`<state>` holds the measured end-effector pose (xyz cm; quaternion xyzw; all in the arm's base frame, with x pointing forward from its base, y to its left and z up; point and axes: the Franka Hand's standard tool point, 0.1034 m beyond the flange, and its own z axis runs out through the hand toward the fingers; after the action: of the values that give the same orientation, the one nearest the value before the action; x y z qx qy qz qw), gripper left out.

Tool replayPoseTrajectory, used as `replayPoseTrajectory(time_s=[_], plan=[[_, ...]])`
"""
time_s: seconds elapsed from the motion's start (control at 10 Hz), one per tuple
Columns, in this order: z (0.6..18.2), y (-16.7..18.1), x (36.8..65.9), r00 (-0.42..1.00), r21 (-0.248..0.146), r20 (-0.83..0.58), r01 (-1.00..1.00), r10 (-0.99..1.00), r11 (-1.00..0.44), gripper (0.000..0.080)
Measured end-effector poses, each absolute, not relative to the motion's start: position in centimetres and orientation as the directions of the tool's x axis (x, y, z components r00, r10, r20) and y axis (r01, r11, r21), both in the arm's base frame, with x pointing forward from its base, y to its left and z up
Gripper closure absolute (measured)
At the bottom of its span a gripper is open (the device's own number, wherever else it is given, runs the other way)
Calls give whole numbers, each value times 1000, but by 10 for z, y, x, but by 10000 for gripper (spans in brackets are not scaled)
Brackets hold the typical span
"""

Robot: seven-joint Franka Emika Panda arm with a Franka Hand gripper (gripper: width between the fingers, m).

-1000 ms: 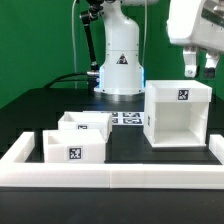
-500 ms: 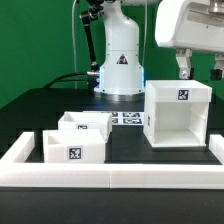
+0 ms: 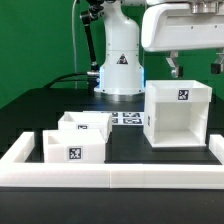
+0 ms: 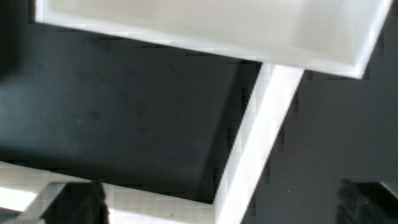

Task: Assemble drawer

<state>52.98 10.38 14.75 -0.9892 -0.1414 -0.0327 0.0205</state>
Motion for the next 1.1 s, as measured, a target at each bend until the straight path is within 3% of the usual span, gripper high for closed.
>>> replayPoseTrajectory(time_s=[0.4, 0.6, 1.1], plan=[[150, 113, 517, 979, -35, 67, 196, 193, -980, 149], [139, 128, 486, 993, -59, 52, 109, 106, -992, 149], [109, 139, 455, 992, -64, 27, 121, 120, -991, 149]])
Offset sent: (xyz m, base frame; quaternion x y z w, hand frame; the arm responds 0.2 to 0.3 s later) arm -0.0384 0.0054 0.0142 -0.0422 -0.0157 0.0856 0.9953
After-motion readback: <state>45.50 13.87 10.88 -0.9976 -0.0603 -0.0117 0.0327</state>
